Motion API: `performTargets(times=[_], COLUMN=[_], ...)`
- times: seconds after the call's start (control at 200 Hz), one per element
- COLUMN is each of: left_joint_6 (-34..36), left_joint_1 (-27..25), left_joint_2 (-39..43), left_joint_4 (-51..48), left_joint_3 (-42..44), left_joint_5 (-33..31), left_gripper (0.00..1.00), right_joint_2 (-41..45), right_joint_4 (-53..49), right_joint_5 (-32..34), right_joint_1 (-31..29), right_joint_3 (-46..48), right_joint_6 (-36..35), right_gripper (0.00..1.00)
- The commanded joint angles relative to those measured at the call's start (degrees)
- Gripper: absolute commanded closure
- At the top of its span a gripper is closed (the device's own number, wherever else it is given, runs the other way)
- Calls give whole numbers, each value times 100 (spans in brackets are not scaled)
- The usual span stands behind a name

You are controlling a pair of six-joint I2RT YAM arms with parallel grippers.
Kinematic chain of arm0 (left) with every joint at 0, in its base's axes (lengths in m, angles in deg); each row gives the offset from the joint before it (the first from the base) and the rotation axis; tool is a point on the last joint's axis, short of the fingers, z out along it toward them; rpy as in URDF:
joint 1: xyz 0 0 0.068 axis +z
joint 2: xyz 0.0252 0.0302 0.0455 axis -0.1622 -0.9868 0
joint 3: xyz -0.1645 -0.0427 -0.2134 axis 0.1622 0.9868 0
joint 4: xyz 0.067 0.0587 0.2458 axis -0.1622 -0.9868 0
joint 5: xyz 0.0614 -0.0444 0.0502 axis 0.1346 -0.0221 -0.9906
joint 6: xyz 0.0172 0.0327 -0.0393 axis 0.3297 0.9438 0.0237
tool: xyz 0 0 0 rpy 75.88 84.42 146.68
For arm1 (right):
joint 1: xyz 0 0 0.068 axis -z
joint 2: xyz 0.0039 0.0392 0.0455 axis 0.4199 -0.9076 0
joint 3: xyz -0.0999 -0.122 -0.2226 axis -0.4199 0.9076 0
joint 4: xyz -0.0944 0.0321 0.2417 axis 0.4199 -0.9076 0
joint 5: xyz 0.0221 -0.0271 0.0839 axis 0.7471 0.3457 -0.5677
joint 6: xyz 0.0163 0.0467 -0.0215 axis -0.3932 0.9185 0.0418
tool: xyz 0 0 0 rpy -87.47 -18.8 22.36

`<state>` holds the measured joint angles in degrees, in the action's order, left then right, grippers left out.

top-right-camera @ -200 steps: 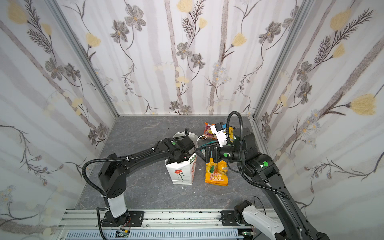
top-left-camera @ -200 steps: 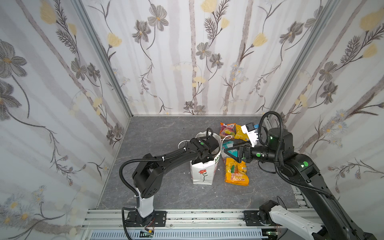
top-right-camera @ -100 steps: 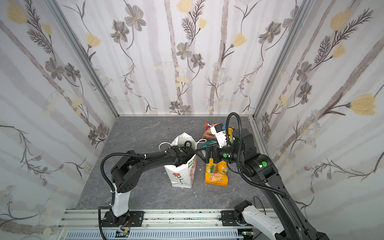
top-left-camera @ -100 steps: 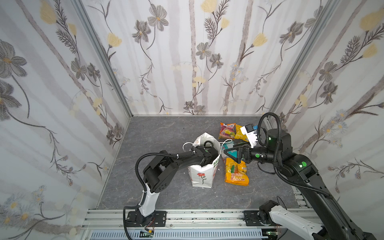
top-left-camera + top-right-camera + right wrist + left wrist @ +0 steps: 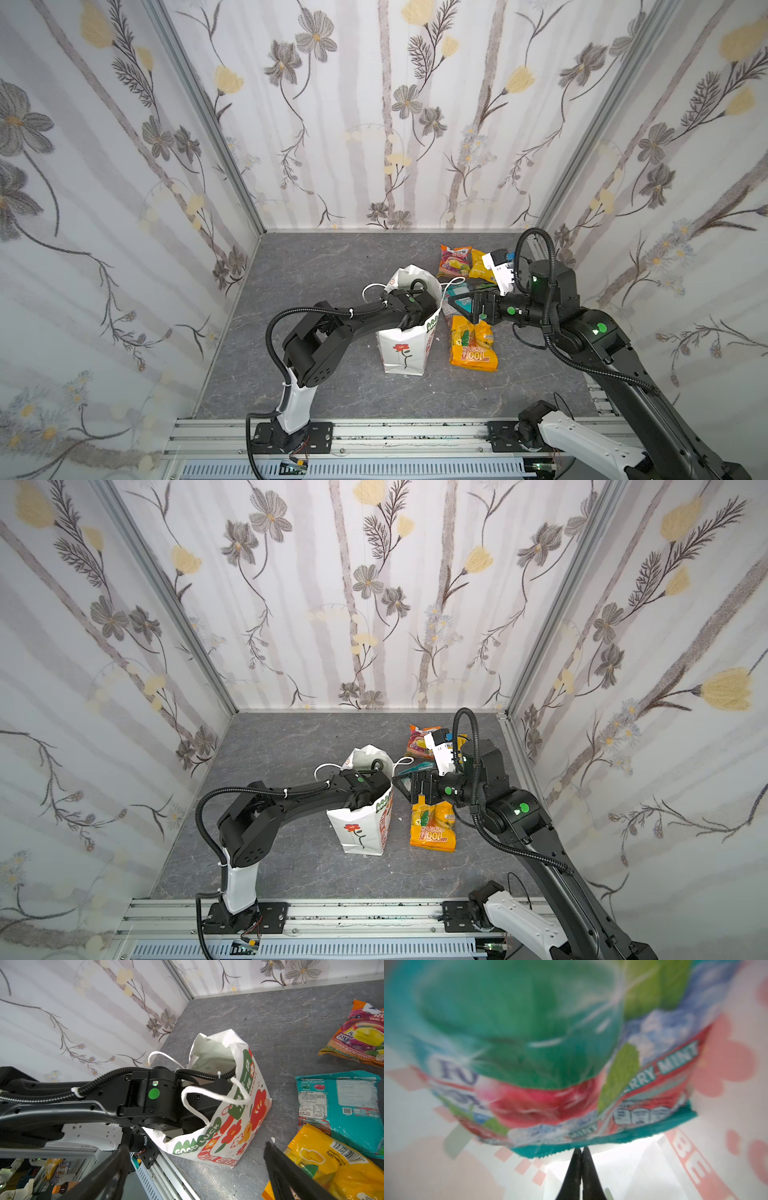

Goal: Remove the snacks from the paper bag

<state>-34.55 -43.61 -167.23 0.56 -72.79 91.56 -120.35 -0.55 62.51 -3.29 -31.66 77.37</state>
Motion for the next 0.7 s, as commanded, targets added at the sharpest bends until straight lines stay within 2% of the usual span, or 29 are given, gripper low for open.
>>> performTargets(times=[0.0, 0.165, 0.23, 0.42, 0.49, 0.585, 0.699], left_joint_6=[-28, -39, -43, -86, -77, -6, 67], left_joint_1=[-3, 4, 3, -3, 4, 2, -53], left_joint_2=[68, 191, 219, 407, 504, 596, 741], left_joint_4=[-135, -229, -306, -551, -645, -723, -1029], left_joint_3=[-75, -75, -315, -592, -696, -830, -904], left_joint_5=[-155, -371, -457, -726, -756, -245, 218], left_gripper=[100, 100, 100, 100, 81, 56, 47], right_joint_2=[-62, -151, -196, -355, -360, -304, -241], right_joint_4=[476, 1048, 1276, 1292, 1239, 1218, 1187], right_joint_5=[304, 208, 134, 204, 191, 194, 152], right_joint_1=[-1, -1, -9, -7, -9, -9, -9], right_joint_3=[157, 387, 484, 572, 561, 561, 535], right_joint_6=[389, 777, 897, 828, 791, 772, 771], right_gripper=[1, 1, 1, 1, 1, 1, 1])
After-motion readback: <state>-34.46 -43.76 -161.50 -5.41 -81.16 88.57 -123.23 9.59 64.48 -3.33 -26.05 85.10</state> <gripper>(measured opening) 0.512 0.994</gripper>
